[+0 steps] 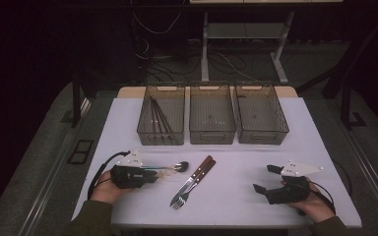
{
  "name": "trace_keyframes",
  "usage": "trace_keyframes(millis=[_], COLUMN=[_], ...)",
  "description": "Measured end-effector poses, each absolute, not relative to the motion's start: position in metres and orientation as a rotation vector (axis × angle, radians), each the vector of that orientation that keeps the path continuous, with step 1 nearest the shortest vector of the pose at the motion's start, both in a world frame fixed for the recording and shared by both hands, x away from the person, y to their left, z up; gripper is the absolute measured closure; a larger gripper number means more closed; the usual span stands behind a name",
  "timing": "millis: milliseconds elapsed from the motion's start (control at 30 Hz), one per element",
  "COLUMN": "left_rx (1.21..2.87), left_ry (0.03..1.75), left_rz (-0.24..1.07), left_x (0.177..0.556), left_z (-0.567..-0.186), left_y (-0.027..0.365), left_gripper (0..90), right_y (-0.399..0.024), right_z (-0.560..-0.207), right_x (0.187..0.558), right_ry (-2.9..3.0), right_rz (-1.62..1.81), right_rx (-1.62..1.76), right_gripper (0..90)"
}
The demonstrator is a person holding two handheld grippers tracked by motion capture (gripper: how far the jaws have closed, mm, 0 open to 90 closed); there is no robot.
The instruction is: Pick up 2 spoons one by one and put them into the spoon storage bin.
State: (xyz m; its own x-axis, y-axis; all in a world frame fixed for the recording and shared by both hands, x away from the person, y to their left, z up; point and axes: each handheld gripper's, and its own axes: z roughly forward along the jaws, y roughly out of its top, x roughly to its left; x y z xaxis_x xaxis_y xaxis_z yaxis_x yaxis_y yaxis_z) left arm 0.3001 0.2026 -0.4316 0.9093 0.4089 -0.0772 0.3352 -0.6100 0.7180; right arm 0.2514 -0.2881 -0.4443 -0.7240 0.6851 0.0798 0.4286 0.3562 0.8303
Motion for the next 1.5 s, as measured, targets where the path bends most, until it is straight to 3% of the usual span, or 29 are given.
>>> trace_keyframes(millis=[600, 1500], left_rx=[2.189, 2.108], left_ry=[0.607, 0.583], left_rz=[0.135, 0.153], left_x=[0.300, 0.333], left_z=[-0.413, -0.384], left_y=[0.184, 0.138], left_gripper=[77.3, 77.3], right_y=[-0.287, -0.290], right_z=[-0.443, -0.440], right_x=[0.252, 0.251], right_ry=[2.338, 2.312], right_rz=[1.315, 1.329], right_rx=[0.997, 0.995], right_gripper=[12.7, 12.7])
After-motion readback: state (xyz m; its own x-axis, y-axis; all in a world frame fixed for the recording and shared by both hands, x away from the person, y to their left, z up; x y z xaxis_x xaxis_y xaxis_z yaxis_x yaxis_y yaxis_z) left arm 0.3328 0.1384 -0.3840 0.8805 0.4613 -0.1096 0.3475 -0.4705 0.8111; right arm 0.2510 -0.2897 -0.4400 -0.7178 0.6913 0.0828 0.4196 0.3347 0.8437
